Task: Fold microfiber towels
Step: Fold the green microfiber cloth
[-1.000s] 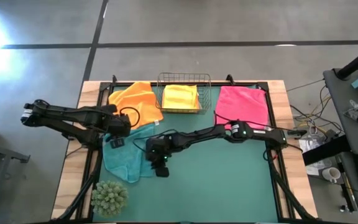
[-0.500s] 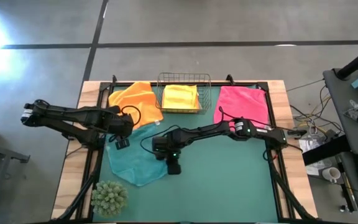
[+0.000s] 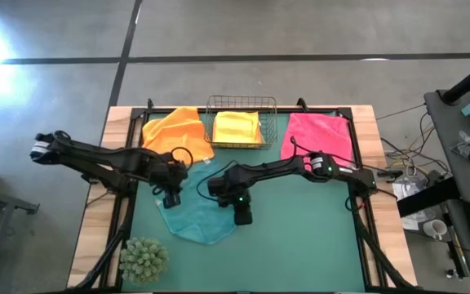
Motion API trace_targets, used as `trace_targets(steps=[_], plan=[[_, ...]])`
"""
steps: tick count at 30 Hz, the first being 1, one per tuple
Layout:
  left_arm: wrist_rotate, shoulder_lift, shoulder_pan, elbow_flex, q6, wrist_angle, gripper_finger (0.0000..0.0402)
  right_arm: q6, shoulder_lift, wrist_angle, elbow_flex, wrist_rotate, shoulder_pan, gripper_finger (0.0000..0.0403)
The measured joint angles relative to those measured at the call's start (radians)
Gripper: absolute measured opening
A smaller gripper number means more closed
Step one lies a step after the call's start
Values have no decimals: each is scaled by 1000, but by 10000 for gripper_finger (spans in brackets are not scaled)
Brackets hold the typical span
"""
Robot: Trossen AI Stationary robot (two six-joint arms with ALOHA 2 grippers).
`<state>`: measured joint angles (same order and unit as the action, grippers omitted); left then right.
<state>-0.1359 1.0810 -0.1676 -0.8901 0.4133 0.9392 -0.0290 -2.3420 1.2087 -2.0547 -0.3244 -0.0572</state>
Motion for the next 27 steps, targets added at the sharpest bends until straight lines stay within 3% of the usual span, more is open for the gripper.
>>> trace_targets(steps=[6,14,27], plan=[[25,38,-48,33,0,-68,137,1,77,2,98,31,0,22],[30,108,-96,33,0,-244,137,21,216,-78,350,18,1,13],[125,312,-103,22,-52,-465,137,124,620,-334,660,15,-1,13]])
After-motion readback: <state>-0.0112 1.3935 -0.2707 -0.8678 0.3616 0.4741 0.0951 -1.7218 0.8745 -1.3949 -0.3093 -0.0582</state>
